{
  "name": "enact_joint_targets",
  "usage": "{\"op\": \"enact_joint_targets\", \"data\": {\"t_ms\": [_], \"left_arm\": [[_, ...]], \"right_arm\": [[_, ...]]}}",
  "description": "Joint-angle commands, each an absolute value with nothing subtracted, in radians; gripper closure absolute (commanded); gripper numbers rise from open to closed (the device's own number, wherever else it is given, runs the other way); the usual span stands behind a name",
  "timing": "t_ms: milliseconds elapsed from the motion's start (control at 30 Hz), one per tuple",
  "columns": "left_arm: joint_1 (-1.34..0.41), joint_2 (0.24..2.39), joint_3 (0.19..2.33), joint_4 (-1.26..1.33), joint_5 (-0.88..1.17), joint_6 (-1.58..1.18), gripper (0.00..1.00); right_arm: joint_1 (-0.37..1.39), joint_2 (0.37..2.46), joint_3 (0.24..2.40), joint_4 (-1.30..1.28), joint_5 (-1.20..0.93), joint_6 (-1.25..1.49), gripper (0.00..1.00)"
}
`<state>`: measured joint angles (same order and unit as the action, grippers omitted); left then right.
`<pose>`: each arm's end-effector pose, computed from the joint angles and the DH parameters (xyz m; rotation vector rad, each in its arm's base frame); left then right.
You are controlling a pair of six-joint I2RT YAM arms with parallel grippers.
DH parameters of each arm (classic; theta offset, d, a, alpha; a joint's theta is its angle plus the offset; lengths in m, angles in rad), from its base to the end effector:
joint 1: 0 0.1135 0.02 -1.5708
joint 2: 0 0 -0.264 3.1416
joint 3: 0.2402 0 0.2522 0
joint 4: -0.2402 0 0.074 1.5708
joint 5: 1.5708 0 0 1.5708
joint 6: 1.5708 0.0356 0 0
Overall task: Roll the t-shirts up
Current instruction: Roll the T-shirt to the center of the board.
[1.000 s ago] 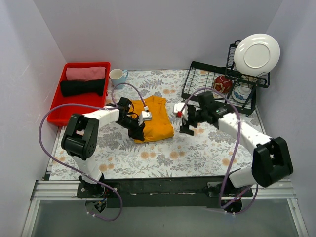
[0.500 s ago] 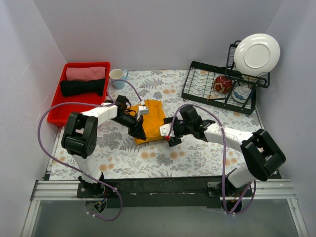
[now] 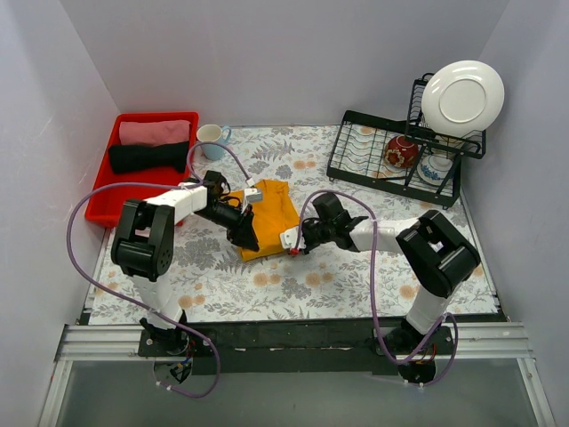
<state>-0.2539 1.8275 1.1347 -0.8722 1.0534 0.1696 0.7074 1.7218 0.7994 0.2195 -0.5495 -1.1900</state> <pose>0.2965 -0.1089 0.1670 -0.5685 -2.6231 1.5597 0.2426 0.2319 0.1480 -1.9175 1.0283 0.3516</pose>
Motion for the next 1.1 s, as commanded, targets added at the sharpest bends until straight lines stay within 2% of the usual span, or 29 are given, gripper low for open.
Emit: {"op": "enact_joint_targets", "data": {"t_ms": [0, 133, 233, 367, 433, 600, 667, 700, 767, 800, 833, 900, 1067], "left_arm": [[-0.242, 1.772, 1.125, -0.841, 1.011, 0.164, 0.58], [-0.252, 1.629, 1.028, -0.685, 0.942, 0.147, 0.45], [-0.294, 1.531, 0.945, -0.554, 0.847, 0.14, 0.43], [-0.331, 1.502, 0.876, -0.43, 0.772, 0.118, 0.41], [-0.351, 1.508, 0.861, -0.408, 0.756, 0.106, 0.35], [-0.385, 1.514, 0.775, -0.302, 0.684, 0.074, 0.36], [-0.385, 1.532, 0.767, -0.291, 0.661, 0.071, 0.42], [-0.385, 1.54, 0.765, -0.293, 0.654, 0.069, 0.54], [-0.385, 1.552, 0.769, -0.31, 0.647, 0.069, 0.63], [-0.385, 1.554, 0.776, -0.317, 0.65, 0.071, 0.74], [-0.385, 1.56, 0.784, -0.331, 0.667, 0.074, 0.78], [-0.385, 1.566, 0.825, -0.399, 0.696, 0.089, 0.86], [-0.35, 1.673, 0.995, -0.798, 0.884, 0.166, 0.92]], "right_arm": [[0.707, 1.766, 0.908, 0.21, -0.549, -1.187, 0.86], [0.703, 1.782, 0.96, 0.089, -0.56, -1.174, 0.91], [0.703, 1.79, 0.969, 0.077, -0.549, -1.143, 0.91], [0.703, 1.804, 1.0, 0.052, -0.535, -1.098, 0.91], [0.703, 1.815, 1.011, 0.046, -0.526, -1.088, 0.92], [0.704, 1.809, 1.019, 0.037, -0.525, -1.071, 0.92], [0.704, 1.804, 1.019, 0.023, -0.525, -1.069, 0.92], [0.704, 1.801, 1.02, 0.017, -0.523, -1.069, 0.92], [0.704, 1.793, 1.02, 0.002, -0.519, -1.071, 0.92], [0.704, 1.784, 1.022, -0.035, -0.517, -1.072, 0.92], [0.704, 1.779, 1.023, -0.069, -0.517, -1.074, 0.93], [0.704, 1.763, 1.046, -0.127, -0.537, -1.074, 0.93], [0.67, 1.738, 1.147, -0.487, -0.658, -0.997, 0.96]]}}
